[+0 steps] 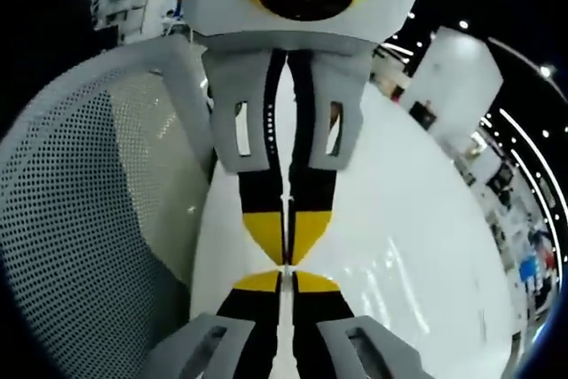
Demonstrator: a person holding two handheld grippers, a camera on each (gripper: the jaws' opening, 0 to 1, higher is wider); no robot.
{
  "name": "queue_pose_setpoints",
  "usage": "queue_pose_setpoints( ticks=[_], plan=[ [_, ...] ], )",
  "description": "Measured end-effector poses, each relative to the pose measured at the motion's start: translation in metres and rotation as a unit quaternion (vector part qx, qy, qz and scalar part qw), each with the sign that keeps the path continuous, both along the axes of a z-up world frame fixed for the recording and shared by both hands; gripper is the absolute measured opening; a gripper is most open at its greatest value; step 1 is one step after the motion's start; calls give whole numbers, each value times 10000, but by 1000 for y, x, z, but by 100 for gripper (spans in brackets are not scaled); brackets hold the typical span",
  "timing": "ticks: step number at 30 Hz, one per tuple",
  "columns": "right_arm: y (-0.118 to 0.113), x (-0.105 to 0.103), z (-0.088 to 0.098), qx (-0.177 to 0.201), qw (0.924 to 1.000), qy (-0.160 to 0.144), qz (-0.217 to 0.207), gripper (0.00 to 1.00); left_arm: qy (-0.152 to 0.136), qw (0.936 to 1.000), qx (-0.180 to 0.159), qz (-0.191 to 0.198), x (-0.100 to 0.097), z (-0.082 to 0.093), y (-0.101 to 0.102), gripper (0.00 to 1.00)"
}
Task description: Open the resealable bag by pulling the two sides of the seal apart until the entire bag opening is separated and visibly accessible.
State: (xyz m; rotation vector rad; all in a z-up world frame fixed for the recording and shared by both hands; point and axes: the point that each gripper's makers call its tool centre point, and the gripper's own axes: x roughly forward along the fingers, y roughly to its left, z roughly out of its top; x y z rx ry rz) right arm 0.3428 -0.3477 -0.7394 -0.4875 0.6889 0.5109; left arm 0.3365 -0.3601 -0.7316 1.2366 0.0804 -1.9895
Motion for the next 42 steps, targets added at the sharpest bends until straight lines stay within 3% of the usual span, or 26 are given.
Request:
queue_pose_setpoints(
  ticks=[3, 5, 8, 12, 17, 25, 33, 42],
  plan=[
    [-1, -2, -2, -125, 9999, -9, 74, 0, 115, 9998, 87, 127, -2, -1, 0, 0],
    [-2, -5, -1, -456, 9984, -63, 325, 0, 171, 9996, 53, 196, -4, 0, 0, 0],
    [1, -6, -3, -277, 9993, 18, 269, 0, 169, 9997, 161, 117, -6, -1, 3, 0],
    [-9, -9, -5, -627, 9974, 40, 364, 0, 236, 9993, 84, 270, -3, 1, 0, 0],
    [-10, -9, -4, -586, 9978, 29, 313, 0, 283, 9991, 50, 322, -1, 1, 0, 0],
    [-8, -6, -2, -521, 9985, 21, 151, 0, 31, 9998, 92, 201, 1, 1, 1, 0],
    [-5, -3, 0, -642, 9973, -2, 349, 0, 11, 9999, 63, 158, 1, 2, 0, 0],
    [-14, 3, 6, -687, 9973, 5, 269, 0, -9, 9982, -251, 547, 7, 10, -7, 0]
  ],
)
